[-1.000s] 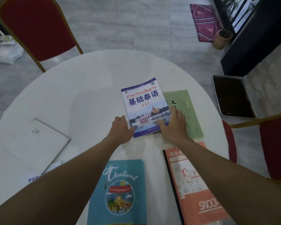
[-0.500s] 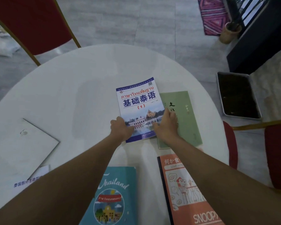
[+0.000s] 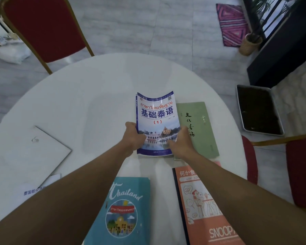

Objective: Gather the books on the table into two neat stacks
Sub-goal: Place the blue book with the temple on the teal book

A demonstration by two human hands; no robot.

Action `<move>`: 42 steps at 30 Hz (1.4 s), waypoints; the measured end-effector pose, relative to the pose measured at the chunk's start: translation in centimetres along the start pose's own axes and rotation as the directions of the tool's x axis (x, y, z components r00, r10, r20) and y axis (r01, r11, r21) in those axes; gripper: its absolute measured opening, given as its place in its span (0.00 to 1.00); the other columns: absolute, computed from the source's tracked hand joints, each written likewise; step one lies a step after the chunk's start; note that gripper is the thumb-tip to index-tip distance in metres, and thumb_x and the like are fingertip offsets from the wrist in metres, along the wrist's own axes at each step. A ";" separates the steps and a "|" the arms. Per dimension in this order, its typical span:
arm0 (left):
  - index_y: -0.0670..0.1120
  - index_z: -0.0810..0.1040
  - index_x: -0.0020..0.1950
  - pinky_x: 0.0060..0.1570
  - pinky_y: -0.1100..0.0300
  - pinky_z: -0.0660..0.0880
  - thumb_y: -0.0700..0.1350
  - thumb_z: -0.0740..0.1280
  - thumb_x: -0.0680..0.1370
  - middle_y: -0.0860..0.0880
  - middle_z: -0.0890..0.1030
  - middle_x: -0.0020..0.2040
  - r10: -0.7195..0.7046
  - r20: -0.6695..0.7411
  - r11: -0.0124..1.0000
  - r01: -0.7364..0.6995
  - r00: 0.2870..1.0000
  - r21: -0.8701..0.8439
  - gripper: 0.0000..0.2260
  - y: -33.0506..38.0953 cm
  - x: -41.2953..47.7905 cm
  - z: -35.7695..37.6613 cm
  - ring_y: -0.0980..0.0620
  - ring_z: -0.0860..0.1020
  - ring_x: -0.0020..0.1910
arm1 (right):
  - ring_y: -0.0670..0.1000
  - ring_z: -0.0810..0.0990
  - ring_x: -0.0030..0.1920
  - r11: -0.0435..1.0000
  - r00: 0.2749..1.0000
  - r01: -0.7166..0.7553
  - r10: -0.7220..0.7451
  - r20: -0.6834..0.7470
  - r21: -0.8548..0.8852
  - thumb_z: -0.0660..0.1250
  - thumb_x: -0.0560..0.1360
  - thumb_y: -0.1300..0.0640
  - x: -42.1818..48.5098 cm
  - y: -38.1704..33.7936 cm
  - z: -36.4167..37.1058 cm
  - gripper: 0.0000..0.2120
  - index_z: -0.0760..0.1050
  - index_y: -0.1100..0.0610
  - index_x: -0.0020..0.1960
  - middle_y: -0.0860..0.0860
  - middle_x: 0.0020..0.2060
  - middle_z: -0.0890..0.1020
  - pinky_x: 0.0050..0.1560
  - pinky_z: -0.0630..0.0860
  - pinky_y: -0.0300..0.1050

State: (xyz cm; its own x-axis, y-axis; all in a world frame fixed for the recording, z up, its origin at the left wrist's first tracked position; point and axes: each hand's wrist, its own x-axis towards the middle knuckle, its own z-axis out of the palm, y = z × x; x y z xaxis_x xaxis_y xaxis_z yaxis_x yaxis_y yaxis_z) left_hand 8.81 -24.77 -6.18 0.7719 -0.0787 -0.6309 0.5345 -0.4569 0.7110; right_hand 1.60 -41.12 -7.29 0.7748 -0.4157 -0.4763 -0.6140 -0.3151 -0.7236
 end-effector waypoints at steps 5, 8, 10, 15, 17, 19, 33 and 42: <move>0.48 0.60 0.69 0.37 0.60 0.78 0.28 0.69 0.72 0.46 0.75 0.62 0.103 0.069 0.995 -0.103 0.992 -0.008 0.32 -0.5 -3.1 -2.0 0.47 0.76 0.57 | 0.49 0.78 0.45 0.999 0.999 0.038 -0.037 -0.008 0.012 0.72 0.73 0.69 -3.2 -0.3 0.6 0.25 0.60 0.52 0.57 0.50 0.53 0.72 0.33 0.80 0.38; 0.48 0.59 0.69 0.37 0.59 0.79 0.28 0.68 0.72 0.45 0.74 0.63 0.110 0.084 0.994 -0.108 0.990 -0.027 0.32 -1.4 -5.2 -3.4 0.47 0.75 0.58 | 0.48 0.77 0.46 0.998 0.998 0.055 -0.055 -0.008 -0.011 0.72 0.73 0.69 -5.5 -0.5 1.2 0.26 0.59 0.52 0.56 0.50 0.52 0.72 0.30 0.76 0.33; 0.48 0.59 0.68 0.39 0.59 0.78 0.28 0.68 0.73 0.45 0.74 0.64 0.125 0.081 0.992 -0.124 0.989 -0.016 0.30 -2.2 -6.6 -4.3 0.49 0.75 0.57 | 0.49 0.77 0.50 0.998 0.998 0.057 -0.057 -0.001 -0.010 0.72 0.73 0.68 -7.3 -0.4 1.8 0.26 0.58 0.53 0.57 0.51 0.53 0.71 0.35 0.77 0.35; 0.48 0.59 0.65 0.55 0.47 0.79 0.30 0.68 0.74 0.45 0.72 0.65 0.151 0.100 0.988 -0.154 0.984 0.026 0.27 -5.0 -10.2 -6.4 0.46 0.74 0.62 | 0.55 0.78 0.56 0.999 0.999 0.030 -0.029 0.040 -0.030 0.71 0.74 0.68 -12.2 0.2 3.9 0.25 0.58 0.55 0.60 0.54 0.56 0.71 0.54 0.83 0.52; 0.47 0.59 0.66 0.56 0.47 0.79 0.30 0.69 0.74 0.44 0.72 0.65 0.156 0.114 0.986 -0.162 0.981 0.042 0.28 -6.6 -11.7 -7.2 0.44 0.74 0.64 | 0.55 0.79 0.55 0.999 0.999 0.011 -0.009 0.043 -0.041 0.71 0.74 0.67 -14.3 0.8 4.8 0.26 0.58 0.56 0.61 0.54 0.56 0.72 0.53 0.83 0.54; 0.46 0.58 0.67 0.54 0.49 0.79 0.31 0.70 0.73 0.43 0.72 0.65 0.163 0.139 0.983 -0.172 0.977 0.060 0.29 -8.2 -12.9 -7.8 0.44 0.75 0.63 | 0.53 0.79 0.52 0.999 1.000 -0.002 0.004 0.027 -0.051 0.72 0.74 0.67 -16.0 1.7 5.7 0.27 0.58 0.57 0.62 0.53 0.53 0.73 0.48 0.84 0.47; 0.48 0.54 0.75 0.64 0.41 0.74 0.34 0.76 0.66 0.45 0.69 0.69 0.245 0.267 0.893 -0.324 0.932 0.311 0.45 -20.2 -18.8 -8.7 0.43 0.70 0.69 | 0.45 0.77 0.47 0.992 0.981 -0.122 0.122 0.151 -0.014 0.75 0.72 0.64 -26.0 10.4 11.1 0.28 0.57 0.54 0.58 0.51 0.53 0.74 0.31 0.74 0.32; 0.46 0.45 0.78 0.68 0.47 0.70 0.44 0.75 0.69 0.43 0.63 0.69 0.096 0.114 0.705 -0.148 0.989 0.694 0.48 -23.9 -19.1 -8.6 0.44 0.64 0.69 | 0.54 0.72 0.59 0.945 0.979 -0.118 0.162 0.123 -0.304 0.80 0.65 0.55 -27.6 11.7 11.5 0.38 0.61 0.58 0.67 0.54 0.61 0.66 0.55 0.80 0.48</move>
State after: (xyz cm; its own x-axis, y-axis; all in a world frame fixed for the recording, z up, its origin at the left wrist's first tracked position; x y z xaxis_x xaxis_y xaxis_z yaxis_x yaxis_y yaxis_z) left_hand -15.75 -4.71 -8.50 0.7757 -0.2225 -0.5906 0.0233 -0.9250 0.3792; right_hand -25.22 -23.58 -8.37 0.6776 -0.3528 -0.6453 -0.7178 -0.5082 -0.4759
